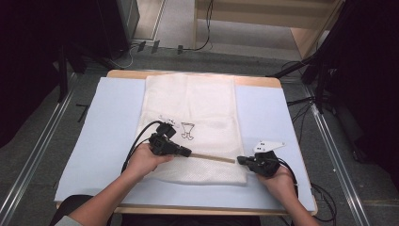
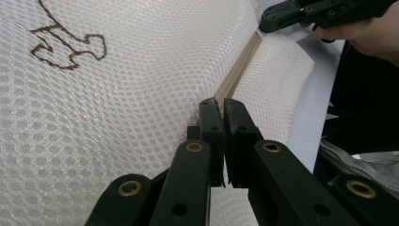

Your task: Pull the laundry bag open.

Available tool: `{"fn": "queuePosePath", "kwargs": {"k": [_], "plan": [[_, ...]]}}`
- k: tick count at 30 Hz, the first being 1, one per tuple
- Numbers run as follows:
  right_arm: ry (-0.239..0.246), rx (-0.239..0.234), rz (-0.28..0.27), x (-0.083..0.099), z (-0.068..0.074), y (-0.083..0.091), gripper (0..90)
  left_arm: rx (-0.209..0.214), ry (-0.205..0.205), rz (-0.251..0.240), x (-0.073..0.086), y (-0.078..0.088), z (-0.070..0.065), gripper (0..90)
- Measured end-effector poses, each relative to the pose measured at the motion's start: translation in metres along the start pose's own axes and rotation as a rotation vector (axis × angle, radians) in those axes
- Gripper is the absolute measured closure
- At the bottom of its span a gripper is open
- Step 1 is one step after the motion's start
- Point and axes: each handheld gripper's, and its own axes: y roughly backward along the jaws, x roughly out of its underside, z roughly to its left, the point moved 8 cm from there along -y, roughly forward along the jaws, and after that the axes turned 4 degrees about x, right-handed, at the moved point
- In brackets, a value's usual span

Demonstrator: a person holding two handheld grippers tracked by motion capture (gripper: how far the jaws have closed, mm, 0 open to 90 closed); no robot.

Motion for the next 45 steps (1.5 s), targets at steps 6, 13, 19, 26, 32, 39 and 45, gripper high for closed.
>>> {"fn": "queuePosePath", "kwargs": {"k": [6,13,19,26,32,39,45], "plan": [[-0.004,0.0,0.007,0.0,0.0,0.0,90.0,0.007,0.01,-0.012,0.003,0.006,0.001,89.2],[0.001,0.0,0.001,0.0,0.0,0.0,90.0,0.007,0.021,-0.005,0.005,0.009,0.003,89.2],[0.0,0.0,0.002,0.0,0.0,0.0,90.0,0.008,0.031,-0.011,0.009,0.017,0.006,89.2],[-0.002,0.001,0.005,0.0,0.0,0.0,90.0,0.016,0.042,-0.013,0.013,0.023,0.008,89.2],[-0.004,0.0,0.004,0.0,0.0,0.0,90.0,0.003,0.056,-0.014,0.02,0.029,0.013,89.2],[-0.005,0.0,0.007,0.0,0.0,0.0,90.0,-0.002,0.085,-0.016,0.028,0.039,0.022,89.2],[-0.003,0.002,0.008,0.0,0.0,0.0,90.0,-0.04,0.099,-0.022,0.033,0.049,0.03,89.2]]}}
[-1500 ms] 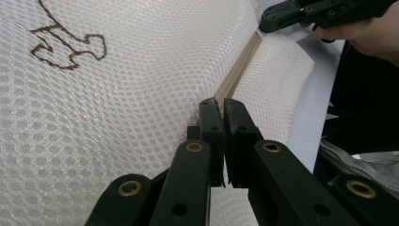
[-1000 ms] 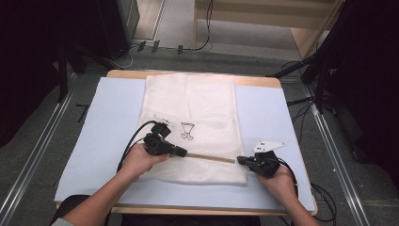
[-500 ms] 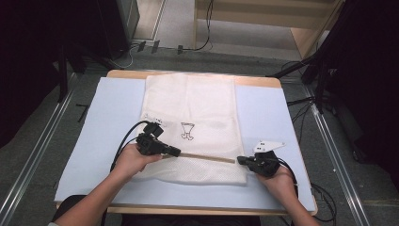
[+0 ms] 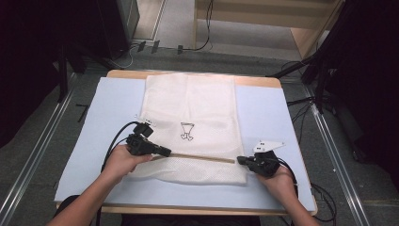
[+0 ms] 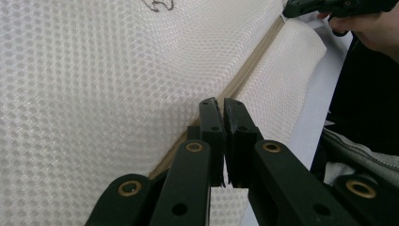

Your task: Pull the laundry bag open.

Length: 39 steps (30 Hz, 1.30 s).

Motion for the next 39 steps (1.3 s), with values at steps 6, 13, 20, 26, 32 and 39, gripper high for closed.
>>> {"fn": "queuePosePath", "kwargs": {"k": [6,13,20,26,32,39], "plan": [[0.002,-0.002,0.0,0.0,0.0,0.0,90.0,-0.006,0.037,-0.012,0.012,0.018,0.012,89.2],[0.007,-0.005,-0.003,0.0,0.0,0.0,90.0,-0.043,0.05,-0.028,0.021,0.035,0.023,89.1],[0.01,-0.012,-0.003,0.0,-0.001,0.0,90.0,-0.042,0.066,-0.035,0.029,0.044,0.028,89.1],[0.016,-0.019,-0.005,0.0,-0.001,-0.001,90.0,-0.06,0.085,-0.046,0.034,0.05,0.033,89.1],[0.016,-0.022,-0.005,-0.001,-0.001,-0.001,90.0,-0.062,0.092,-0.063,0.037,0.055,0.035,89.0],[0.011,-0.027,-0.001,-0.001,-0.002,-0.001,90.0,-0.088,0.084,-0.076,0.04,0.061,0.035,89.1]]}}
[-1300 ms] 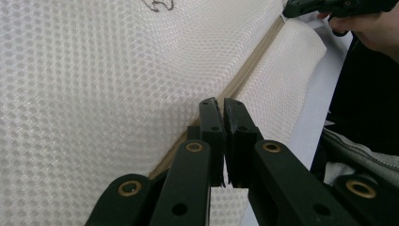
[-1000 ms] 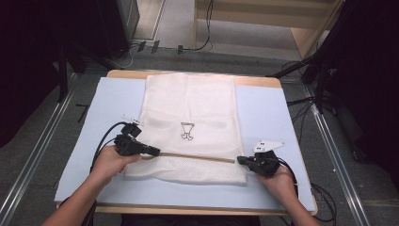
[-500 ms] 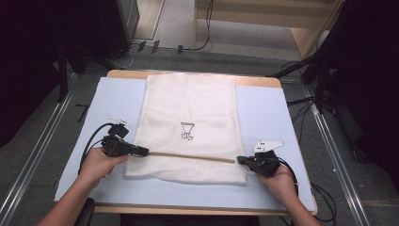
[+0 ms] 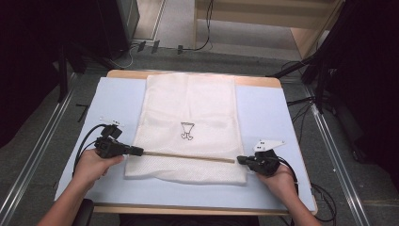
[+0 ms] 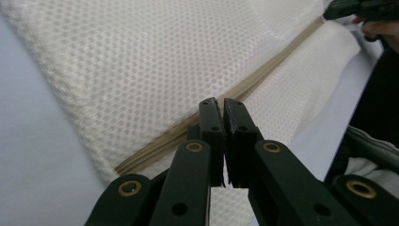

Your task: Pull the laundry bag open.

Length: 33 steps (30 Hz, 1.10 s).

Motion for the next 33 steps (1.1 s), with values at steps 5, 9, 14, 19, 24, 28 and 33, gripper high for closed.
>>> {"fn": "queuePosePath", "kwargs": {"k": [5,9,14,19,24,28,33], "plan": [[-0.001,0.0,0.005,0.0,0.0,0.0,90.0,-0.006,0.016,0.012,0.003,0.001,0.004,89.1],[0.001,-0.003,0.006,0.0,0.0,0.0,90.0,-0.029,0.017,0.011,0.004,0.003,0.006,89.2],[-0.001,-0.003,0.005,-0.001,0.0,0.0,90.0,-0.05,0.05,-0.014,0.006,0.011,0.015,89.3],[-0.008,-0.003,0.01,-0.001,0.0,0.0,90.0,-0.082,0.094,-0.044,0.013,0.029,0.031,89.2],[-0.005,-0.006,0.015,-0.001,-0.001,-0.001,90.0,-0.104,0.084,-0.055,0.017,0.035,0.034,89.2],[-0.016,-0.004,0.012,-0.001,-0.002,-0.001,90.0,-0.107,0.086,-0.072,0.017,0.038,0.034,89.2],[-0.015,-0.01,0.014,-0.001,-0.003,-0.001,90.0,-0.081,0.072,-0.093,0.016,0.035,0.031,87.8]]}}
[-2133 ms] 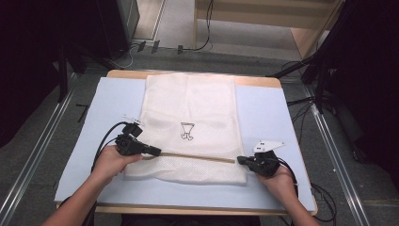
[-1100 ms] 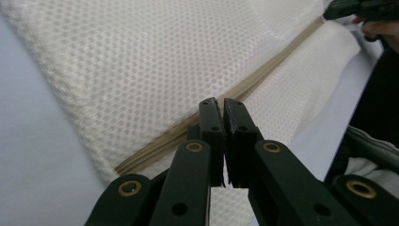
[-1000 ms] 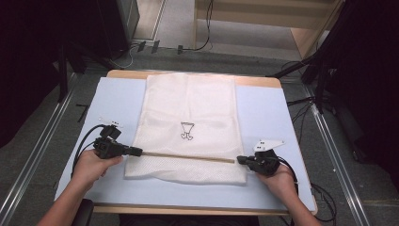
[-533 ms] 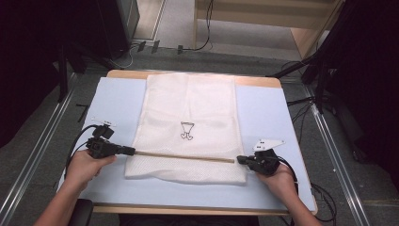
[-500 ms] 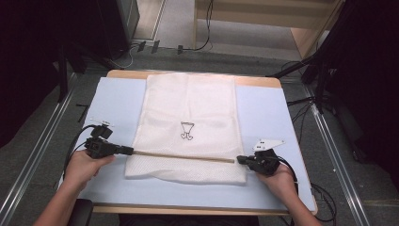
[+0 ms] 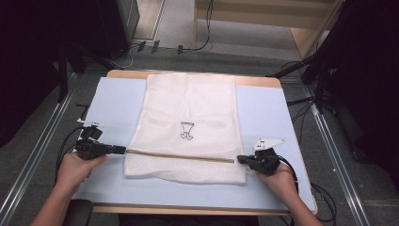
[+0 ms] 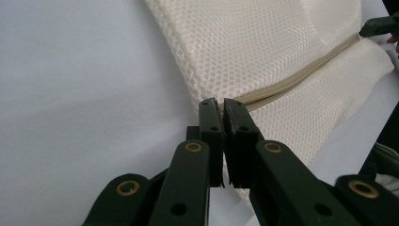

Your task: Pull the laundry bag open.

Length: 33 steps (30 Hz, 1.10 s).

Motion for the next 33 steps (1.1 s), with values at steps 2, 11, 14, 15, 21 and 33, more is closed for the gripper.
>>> {"fn": "queuePosePath", "kwargs": {"k": [2,11,14,15,21,33], "plan": [[-0.001,-0.005,0.007,-0.001,0.0,0.0,90.0,0.005,-0.018,-0.009,0.0,0.001,-0.001,87.0],[0.005,-0.009,-0.05,-0.017,0.0,0.007,85.0,0.01,-0.073,-0.035,-0.003,0.001,-0.005,71.3],[-0.012,-0.004,-0.077,-0.022,-0.003,0.011,82.4,-0.006,-0.087,-0.051,-0.006,0.003,-0.006,65.4],[-0.015,-0.001,-0.084,-0.024,-0.004,0.012,80.6,-0.027,-0.098,-0.058,-0.007,0.003,-0.005,63.8],[-0.049,0.035,-0.118,-0.029,-0.015,0.019,69.8,-0.103,-0.136,-0.105,-0.013,0.007,0.0,50.5],[-0.131,0.112,-0.154,-0.028,-0.043,0.028,48.4,-0.178,-0.151,-0.172,-0.022,0.014,0.018,40.6]]}}
